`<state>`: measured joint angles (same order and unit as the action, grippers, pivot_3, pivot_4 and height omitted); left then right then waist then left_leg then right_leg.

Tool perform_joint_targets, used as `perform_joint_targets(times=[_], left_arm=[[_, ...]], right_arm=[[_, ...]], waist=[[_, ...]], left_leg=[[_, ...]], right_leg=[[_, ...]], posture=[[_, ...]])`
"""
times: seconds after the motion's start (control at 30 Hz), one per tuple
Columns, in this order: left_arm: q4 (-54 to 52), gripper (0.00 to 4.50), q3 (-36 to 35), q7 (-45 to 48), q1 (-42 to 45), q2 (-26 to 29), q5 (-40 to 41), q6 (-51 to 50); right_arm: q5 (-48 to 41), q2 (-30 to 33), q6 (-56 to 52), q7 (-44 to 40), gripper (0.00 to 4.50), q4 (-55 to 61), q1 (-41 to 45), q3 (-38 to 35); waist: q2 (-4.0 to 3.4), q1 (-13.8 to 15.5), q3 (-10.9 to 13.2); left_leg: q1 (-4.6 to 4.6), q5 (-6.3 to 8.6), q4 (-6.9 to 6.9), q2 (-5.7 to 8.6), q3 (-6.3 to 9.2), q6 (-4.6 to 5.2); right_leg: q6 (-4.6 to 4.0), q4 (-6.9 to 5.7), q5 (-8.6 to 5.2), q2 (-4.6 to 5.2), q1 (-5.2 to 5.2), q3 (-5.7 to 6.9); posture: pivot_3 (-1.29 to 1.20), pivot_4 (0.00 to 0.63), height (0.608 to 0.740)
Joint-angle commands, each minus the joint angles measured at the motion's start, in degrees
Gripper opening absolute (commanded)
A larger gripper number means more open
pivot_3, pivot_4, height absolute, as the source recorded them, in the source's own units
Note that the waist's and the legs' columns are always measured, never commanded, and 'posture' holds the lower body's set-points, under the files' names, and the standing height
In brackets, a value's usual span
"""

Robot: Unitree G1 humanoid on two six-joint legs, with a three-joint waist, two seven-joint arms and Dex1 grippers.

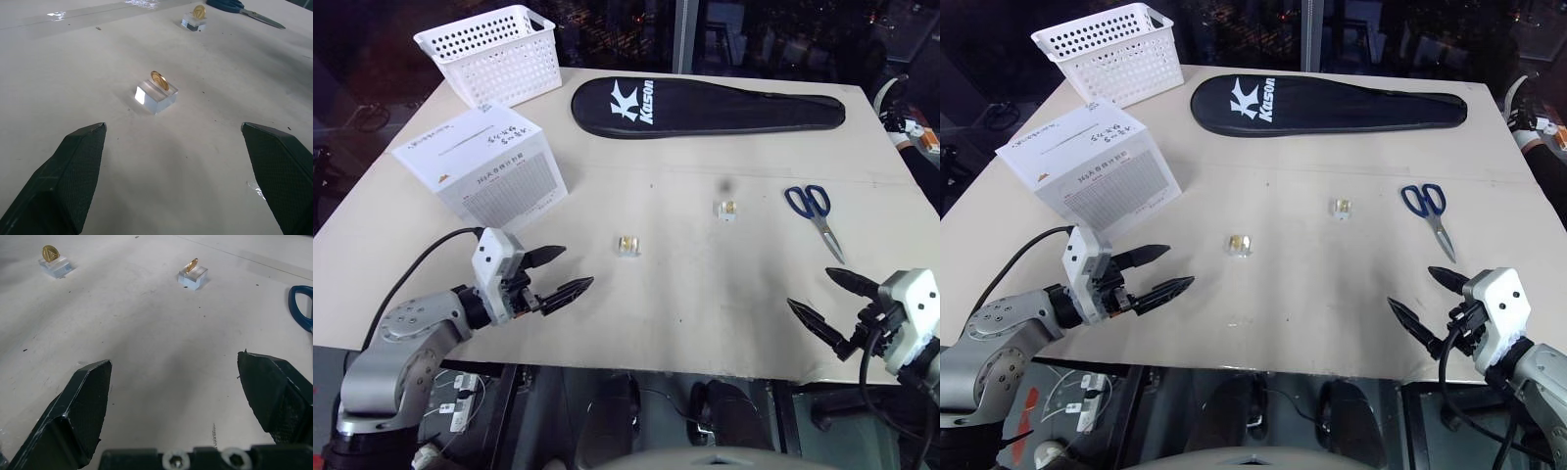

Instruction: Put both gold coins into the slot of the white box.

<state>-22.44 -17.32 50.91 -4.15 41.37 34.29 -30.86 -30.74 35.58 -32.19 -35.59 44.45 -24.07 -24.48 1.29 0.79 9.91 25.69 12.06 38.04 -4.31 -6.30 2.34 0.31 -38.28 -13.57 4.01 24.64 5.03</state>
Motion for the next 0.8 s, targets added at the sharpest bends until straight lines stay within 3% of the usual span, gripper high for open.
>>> perform_joint_targets(times=[0.03, 0.13, 0.37, 0.47, 0.53, 0.63, 0.7, 0.77, 0.8], left_arm=[[-3.1, 4.5, 0.4, -0.9, 2.8, 0.0, 2.4, -0.7], [-6.0, 4.5, 1.3, -2.3, 7.1, -0.6, 6.0, -3.6], [-9.0, 4.5, 4.9, -2.0, 11.5, 0.4, 7.3, -5.0], [-9.0, 4.5, 6.6, -2.6, 14.0, 0.2, 7.4, -5.5], [-9.0, 4.5, 7.1, -2.9, 15.0, 0.0, 7.8, -5.9], [-9.0, 4.5, 7.4, -3.0, 15.5, -0.1, 7.7, -6.1], [-9.0, 4.5, 7.4, -3.3, 15.7, -0.2, 7.5, -6.1], [-9.2, 4.5, 7.4, -3.7, 15.6, -0.3, 7.7, -6.1], [-9.4, 4.5, 7.3, -3.9, 15.4, -0.4, 7.8, -6.2]], right_arm=[[2.4, 0.2, -4.5, 6.5, 4.45, 3.1, 5.8, 4.0], [3.3, -0.6, -18.6, 17.1, 4.45, 3.7, 18.2, 11.0], [4.6, -10.6, -31.5, 27.6, 4.45, -5.3, 38.6, 18.7], [7.3, -14.4, -33.4, 30.9, 3.74, -12.2, 46.1, 21.4], [9.5, -15.5, -33.2, 31.9, 2.8, -15.9, 49.6, 23.9], [11.1, -18.0, -33.8, 33.4, 2.8, -20.3, 53.4, 24.7], [12.0, -19.1, -33.7, 33.6, 2.37, -22.5, 55.2, 25.1], [12.9, -19.5, -33.8, 33.6, 1.62, -24.0, 56.4, 25.5], [13.3, -19.7, -33.9, 33.7, 1.62, -24.7, 57.0, 25.7]], waist=[[0.0, 0.0, 0.0], [0.02, -0.4, 0.0], [-0.03, -0.1, 0.0], [-0.03, -0.1, 0.0], [-0.03, -0.1, 0.0], [-0.03, -0.2, 0.0], [-0.03, -0.3, 0.0], [-0.04, -0.4, 0.0], [-0.04, -0.4, 0.0]], left_leg=[[0.0, 0.0, 0.0, 0.0, 0.0, 0.0], [0.04, -0.01, 0.15, -0.1, -0.01, 0.0], [0.06, -0.16, 0.02, 0.06, -0.02, 0.25], [0.07, -0.17, 0.01, 0.1, -0.07, 0.24], [0.07, -0.17, 0.01, 0.1, -0.07, 0.25], [0.07, -0.17, 0.0, 0.1, -0.09, 0.24], [0.08, -0.18, 0.0, 0.1, -0.11, 0.24], [0.07, -0.18, 0.0, 0.09, -0.12, 0.24], [0.06, -0.18, 0.0, 0.09, -0.12, 0.24]], right_leg=[[0.0, 0.0, 0.0, 0.0, 0.0, 0.0], [-0.13, 0.0, 0.15, -0.02, 0.05, 0.05], [-0.11, 0.03, 0.19, -0.4, 0.03, -0.06], [0.06, 0.03, 0.29, -0.47, 0.05, -0.07], [0.07, 0.04, 0.29, -0.47, 0.04, -0.05], [0.07, 0.04, 0.29, -0.47, 0.04, -0.07], [0.08, 0.04, 0.3, -0.48, 0.05, -0.08], [0.09, 0.04, 0.31, -0.49, 0.05, -0.08], [0.09, 0.04, 0.3, -0.49, 0.05, -0.08]], posture=[[0.0, 0.15, 0.74], [0.0, 0.15, 0.74], [0.0, 0.15, 0.74], [0.0, 0.15, 0.74], [0.0, 0.15, 0.74], [0.0, 0.15, 0.74], [0.0, 0.15, 0.74], [0.0, 0.15, 0.74], [0.0, 0.15, 0.74]])
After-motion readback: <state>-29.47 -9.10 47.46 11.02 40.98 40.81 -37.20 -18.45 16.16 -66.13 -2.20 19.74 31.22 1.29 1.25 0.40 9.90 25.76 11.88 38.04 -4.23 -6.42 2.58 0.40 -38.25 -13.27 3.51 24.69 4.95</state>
